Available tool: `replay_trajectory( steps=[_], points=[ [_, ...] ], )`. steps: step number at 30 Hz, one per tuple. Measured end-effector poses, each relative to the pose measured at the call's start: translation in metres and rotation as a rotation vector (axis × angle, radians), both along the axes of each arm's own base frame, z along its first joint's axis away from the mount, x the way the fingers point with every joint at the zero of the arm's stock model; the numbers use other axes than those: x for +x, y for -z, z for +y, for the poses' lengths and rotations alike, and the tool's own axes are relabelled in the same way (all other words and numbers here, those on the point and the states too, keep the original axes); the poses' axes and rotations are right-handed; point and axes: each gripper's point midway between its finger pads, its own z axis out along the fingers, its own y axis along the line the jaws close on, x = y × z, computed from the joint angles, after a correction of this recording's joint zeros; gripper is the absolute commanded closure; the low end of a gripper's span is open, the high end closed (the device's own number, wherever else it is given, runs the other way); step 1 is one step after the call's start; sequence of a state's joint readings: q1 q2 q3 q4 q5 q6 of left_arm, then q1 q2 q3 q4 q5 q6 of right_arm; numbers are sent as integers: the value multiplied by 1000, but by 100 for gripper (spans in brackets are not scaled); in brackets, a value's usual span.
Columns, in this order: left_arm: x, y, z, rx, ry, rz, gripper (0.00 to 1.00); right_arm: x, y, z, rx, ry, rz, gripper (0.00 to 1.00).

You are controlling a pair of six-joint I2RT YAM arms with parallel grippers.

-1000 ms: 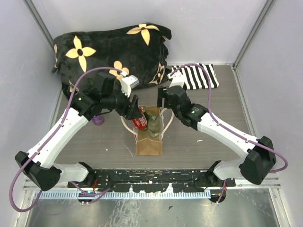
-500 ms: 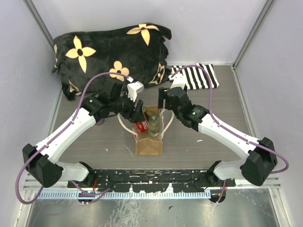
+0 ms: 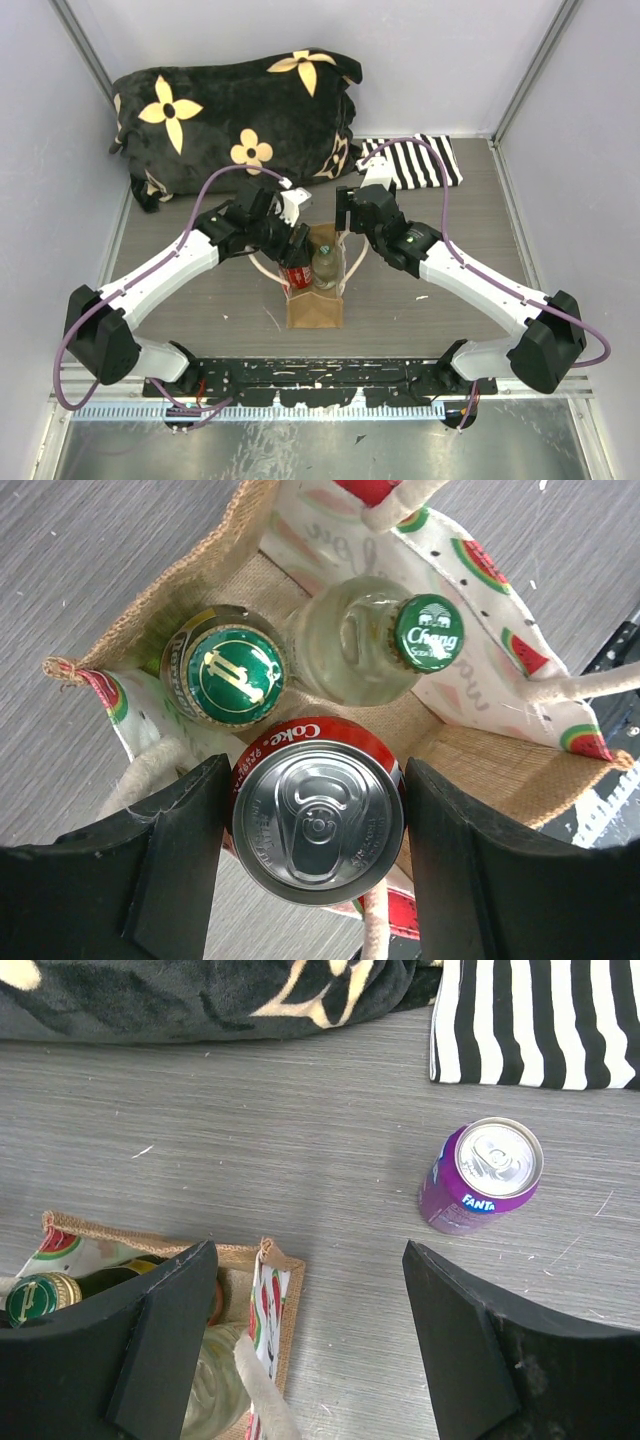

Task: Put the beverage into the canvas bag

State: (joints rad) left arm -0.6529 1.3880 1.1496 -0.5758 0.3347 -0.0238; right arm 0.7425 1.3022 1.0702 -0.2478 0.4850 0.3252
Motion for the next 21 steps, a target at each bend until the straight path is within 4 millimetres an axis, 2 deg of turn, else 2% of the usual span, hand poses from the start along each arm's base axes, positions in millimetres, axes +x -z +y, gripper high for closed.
replay_trajectory(
  steps=[12,21],
  points=[
    [4,27,2,50,-36,-39,100,-2,4,-5,-17,6,18,19],
    [7,42,2,70,-68,-61,100,-5,-2,-9,-10,10,8,19]
  ],
)
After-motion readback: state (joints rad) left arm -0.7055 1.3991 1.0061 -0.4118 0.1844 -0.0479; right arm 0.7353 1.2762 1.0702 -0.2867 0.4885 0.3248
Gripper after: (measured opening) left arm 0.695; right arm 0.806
